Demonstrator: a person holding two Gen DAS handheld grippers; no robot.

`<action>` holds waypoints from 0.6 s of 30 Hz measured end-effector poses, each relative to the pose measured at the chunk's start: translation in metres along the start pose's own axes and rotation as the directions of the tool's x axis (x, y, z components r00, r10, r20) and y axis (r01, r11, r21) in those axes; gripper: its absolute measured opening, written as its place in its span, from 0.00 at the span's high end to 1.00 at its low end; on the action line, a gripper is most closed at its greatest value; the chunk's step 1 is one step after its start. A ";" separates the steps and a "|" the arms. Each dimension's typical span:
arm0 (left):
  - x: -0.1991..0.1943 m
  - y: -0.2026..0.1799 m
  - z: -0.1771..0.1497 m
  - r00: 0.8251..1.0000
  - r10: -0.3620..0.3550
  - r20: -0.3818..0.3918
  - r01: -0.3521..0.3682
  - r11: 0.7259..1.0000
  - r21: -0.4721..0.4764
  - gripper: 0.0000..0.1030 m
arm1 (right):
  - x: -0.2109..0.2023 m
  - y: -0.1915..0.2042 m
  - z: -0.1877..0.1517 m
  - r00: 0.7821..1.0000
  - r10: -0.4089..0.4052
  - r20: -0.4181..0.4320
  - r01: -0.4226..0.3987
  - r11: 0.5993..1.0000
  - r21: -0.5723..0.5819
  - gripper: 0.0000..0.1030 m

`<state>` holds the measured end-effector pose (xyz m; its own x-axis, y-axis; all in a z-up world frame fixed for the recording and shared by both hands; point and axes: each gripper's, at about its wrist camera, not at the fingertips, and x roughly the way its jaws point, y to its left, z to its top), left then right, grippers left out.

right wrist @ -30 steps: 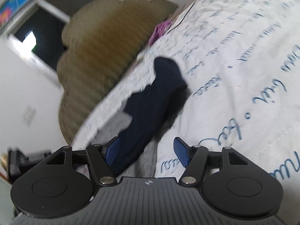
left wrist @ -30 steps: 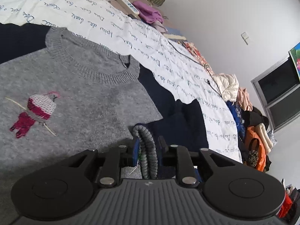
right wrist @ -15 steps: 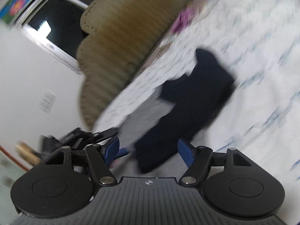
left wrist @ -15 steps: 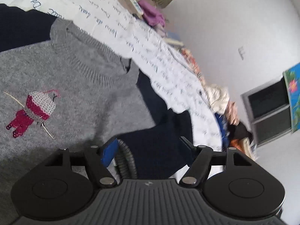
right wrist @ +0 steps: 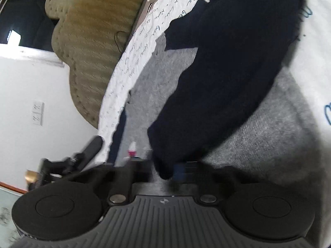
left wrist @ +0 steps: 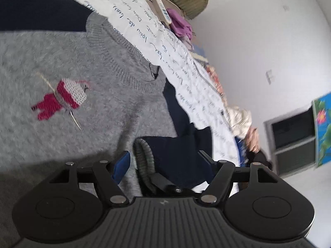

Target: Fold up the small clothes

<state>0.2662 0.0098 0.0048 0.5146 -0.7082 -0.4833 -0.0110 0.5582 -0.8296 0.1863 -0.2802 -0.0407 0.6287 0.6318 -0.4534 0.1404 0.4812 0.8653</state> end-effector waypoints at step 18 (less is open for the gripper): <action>0.063 -0.014 0.007 0.992 0.071 -0.101 -0.075 0.996 -0.040 0.93 | -0.031 -0.013 -0.001 0.975 0.214 0.054 -0.215 0.976 0.016 0.49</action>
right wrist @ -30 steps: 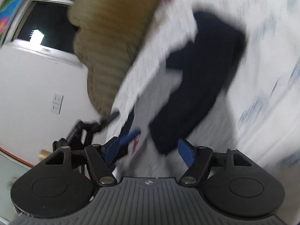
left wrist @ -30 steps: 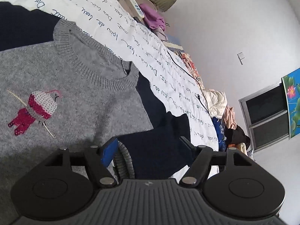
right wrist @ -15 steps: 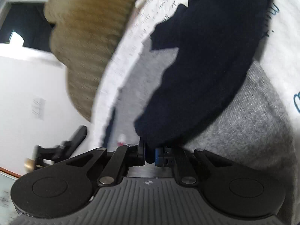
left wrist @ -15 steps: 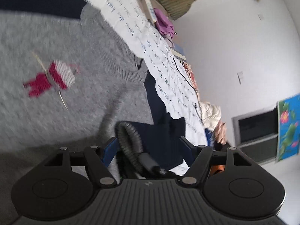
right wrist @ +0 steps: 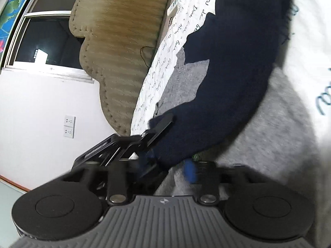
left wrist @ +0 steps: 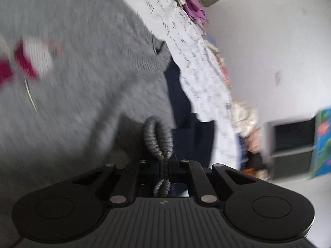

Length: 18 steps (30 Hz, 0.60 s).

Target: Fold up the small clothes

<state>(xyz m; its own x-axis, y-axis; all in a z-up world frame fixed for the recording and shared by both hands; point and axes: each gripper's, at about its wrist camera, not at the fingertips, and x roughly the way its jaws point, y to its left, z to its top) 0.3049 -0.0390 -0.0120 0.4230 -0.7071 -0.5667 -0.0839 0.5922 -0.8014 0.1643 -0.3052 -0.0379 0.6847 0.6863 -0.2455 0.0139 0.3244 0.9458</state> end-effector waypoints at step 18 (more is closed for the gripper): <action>-0.150 0.084 0.070 0.899 0.370 0.234 -0.397 0.914 0.082 0.94 | -0.001 0.039 0.120 0.890 -0.418 0.180 0.455 0.801 -0.389 0.40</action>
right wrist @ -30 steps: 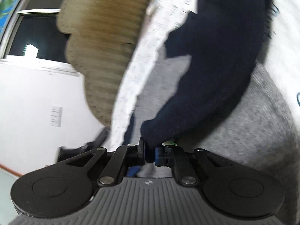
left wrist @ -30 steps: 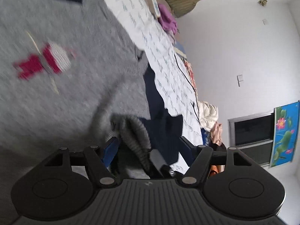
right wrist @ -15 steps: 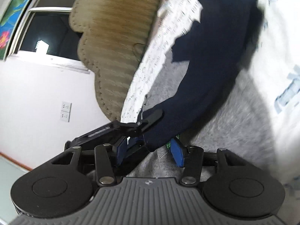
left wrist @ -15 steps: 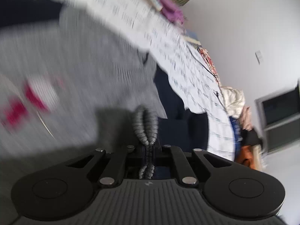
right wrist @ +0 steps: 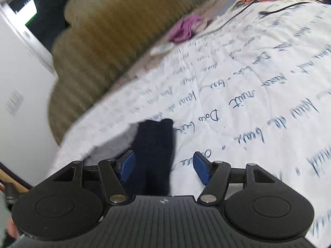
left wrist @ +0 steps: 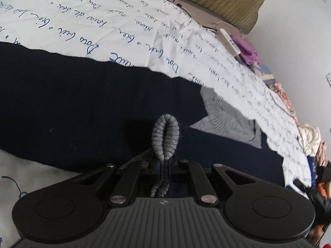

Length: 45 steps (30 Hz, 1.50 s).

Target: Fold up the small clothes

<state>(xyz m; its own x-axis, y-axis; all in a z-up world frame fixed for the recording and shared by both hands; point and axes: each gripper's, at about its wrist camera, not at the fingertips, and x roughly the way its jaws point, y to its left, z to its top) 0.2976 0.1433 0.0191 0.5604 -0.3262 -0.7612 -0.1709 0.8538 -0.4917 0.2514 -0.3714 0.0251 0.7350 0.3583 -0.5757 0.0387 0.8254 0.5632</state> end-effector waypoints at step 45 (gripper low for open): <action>0.017 -0.042 -0.040 0.973 0.039 0.229 -0.088 0.975 0.205 0.60 | 0.072 0.090 -0.076 0.990 -0.102 0.098 0.137 0.868 -0.477 0.47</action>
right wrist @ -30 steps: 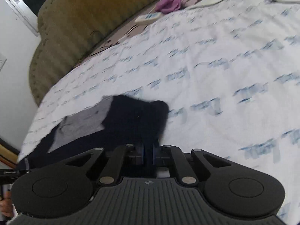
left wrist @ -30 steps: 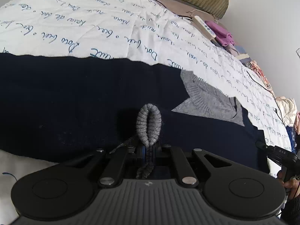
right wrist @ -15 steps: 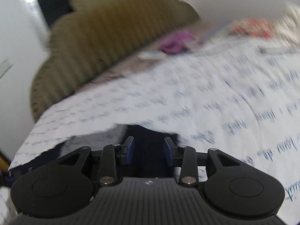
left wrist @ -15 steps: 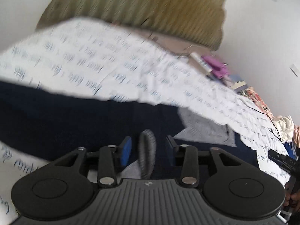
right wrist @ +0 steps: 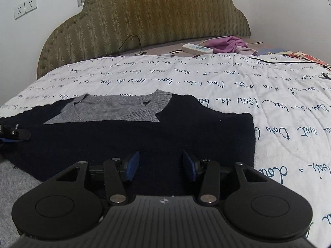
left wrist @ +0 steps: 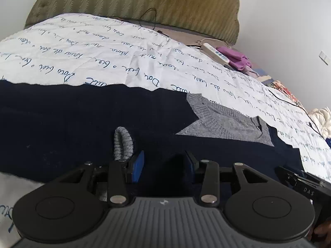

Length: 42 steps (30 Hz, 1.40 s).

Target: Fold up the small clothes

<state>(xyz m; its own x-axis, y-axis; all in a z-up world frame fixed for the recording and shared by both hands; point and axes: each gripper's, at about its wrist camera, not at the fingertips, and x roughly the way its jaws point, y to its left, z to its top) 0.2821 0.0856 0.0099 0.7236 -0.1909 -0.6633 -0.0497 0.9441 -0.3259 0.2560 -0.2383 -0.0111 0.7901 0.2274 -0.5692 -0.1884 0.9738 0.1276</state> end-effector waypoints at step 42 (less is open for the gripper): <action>-0.089 0.003 0.006 0.944 0.019 0.329 0.019 0.994 -0.111 0.96 | -0.004 -0.008 -0.002 0.996 0.086 0.023 -0.088 0.993 0.074 0.31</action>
<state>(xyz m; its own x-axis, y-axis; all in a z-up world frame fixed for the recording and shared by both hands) 0.2220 0.1068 0.0723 0.9089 -0.0741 -0.4105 -0.1120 0.9046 -0.4113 0.2529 -0.2470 -0.0114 0.7844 0.3106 -0.5369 -0.2135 0.9479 0.2364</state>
